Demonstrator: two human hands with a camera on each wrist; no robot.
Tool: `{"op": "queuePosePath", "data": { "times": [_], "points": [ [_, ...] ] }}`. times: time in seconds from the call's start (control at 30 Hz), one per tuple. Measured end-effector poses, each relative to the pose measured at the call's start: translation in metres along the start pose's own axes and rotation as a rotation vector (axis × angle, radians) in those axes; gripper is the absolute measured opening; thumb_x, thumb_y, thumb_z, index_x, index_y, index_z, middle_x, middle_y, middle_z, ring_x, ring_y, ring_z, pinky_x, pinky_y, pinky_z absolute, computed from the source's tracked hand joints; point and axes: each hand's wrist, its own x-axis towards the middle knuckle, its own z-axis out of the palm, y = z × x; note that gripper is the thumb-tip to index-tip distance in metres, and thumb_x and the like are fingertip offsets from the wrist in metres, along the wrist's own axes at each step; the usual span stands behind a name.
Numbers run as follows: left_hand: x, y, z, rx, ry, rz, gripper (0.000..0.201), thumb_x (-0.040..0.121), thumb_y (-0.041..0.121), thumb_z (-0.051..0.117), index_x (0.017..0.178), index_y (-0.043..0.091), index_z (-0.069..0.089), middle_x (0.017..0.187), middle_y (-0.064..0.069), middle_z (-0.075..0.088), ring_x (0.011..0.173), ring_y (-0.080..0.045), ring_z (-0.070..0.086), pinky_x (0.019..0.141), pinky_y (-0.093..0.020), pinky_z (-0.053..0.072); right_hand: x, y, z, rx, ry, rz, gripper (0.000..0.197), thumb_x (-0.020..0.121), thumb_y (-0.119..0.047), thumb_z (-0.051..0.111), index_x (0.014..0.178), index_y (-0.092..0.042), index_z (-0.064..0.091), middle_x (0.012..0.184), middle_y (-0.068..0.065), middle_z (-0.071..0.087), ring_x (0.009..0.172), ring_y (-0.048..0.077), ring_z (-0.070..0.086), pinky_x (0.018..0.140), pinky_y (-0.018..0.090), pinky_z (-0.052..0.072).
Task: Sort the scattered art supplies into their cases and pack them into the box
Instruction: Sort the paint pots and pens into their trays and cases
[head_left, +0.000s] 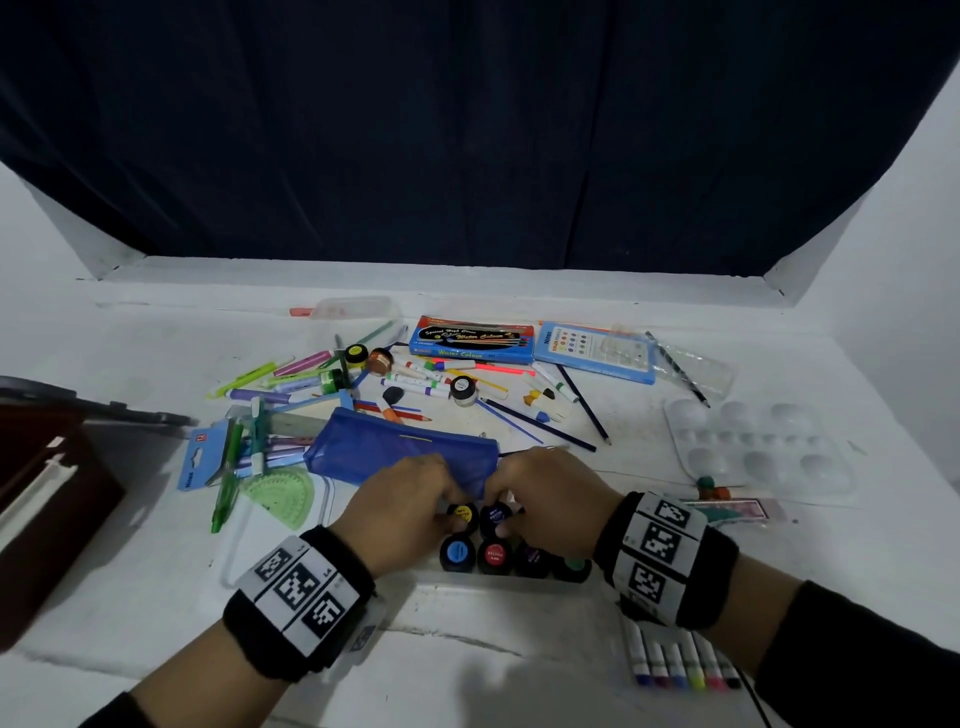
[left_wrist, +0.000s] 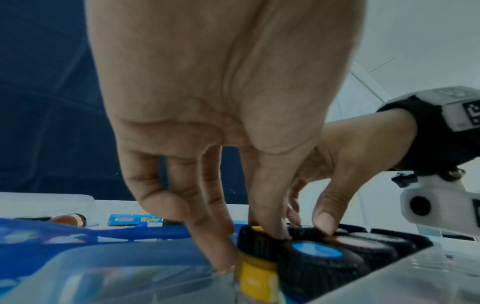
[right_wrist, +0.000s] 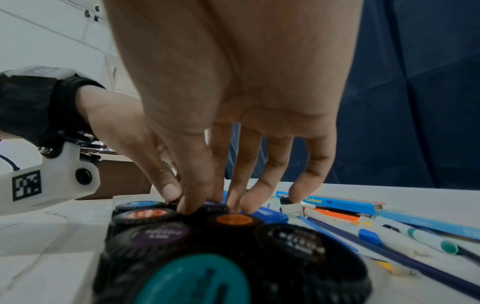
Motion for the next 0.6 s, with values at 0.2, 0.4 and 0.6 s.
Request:
{"op": "queuePosePath", "data": {
  "times": [0.2, 0.4, 0.6],
  "points": [
    [0.007, -0.005, 0.000, 0.073, -0.014, -0.001, 0.021, 0.086, 0.044, 0.071, 0.090, 0.024, 0.075, 0.088, 0.013, 0.060, 0.093, -0.014, 0.058, 0.076, -0.032, 0.047, 0.014, -0.002, -0.007, -0.091, -0.067, 0.018, 0.031, 0.076, -0.041, 0.078, 0.100, -0.026, 0.065, 0.109, -0.001, 0.063, 0.100, 0.022, 0.059, 0.082, 0.035, 0.049],
    [0.009, -0.018, -0.008, 0.092, -0.107, 0.109, 0.020, 0.091, 0.044, 0.066, 0.103, 0.030, 0.071, 0.110, 0.011, 0.059, 0.102, -0.012, 0.056, 0.074, -0.028, 0.041, 0.025, 0.004, -0.016, -0.114, -0.178, 0.047, 0.039, 0.073, -0.057, 0.076, 0.081, -0.021, 0.066, 0.089, -0.006, 0.063, 0.082, 0.016, 0.061, 0.065, 0.032, 0.049],
    [0.005, -0.050, -0.031, -0.233, -0.001, 0.128, 0.023, 0.089, 0.038, 0.071, 0.112, 0.032, 0.072, 0.095, 0.014, 0.069, 0.085, -0.003, 0.063, 0.077, -0.025, 0.053, 0.051, 0.019, -0.037, 0.126, 0.076, 0.102, 0.023, 0.089, -0.048, 0.063, 0.085, -0.026, 0.066, 0.084, -0.007, 0.066, 0.077, 0.010, 0.059, 0.071, 0.033, 0.049]
  ]
}}
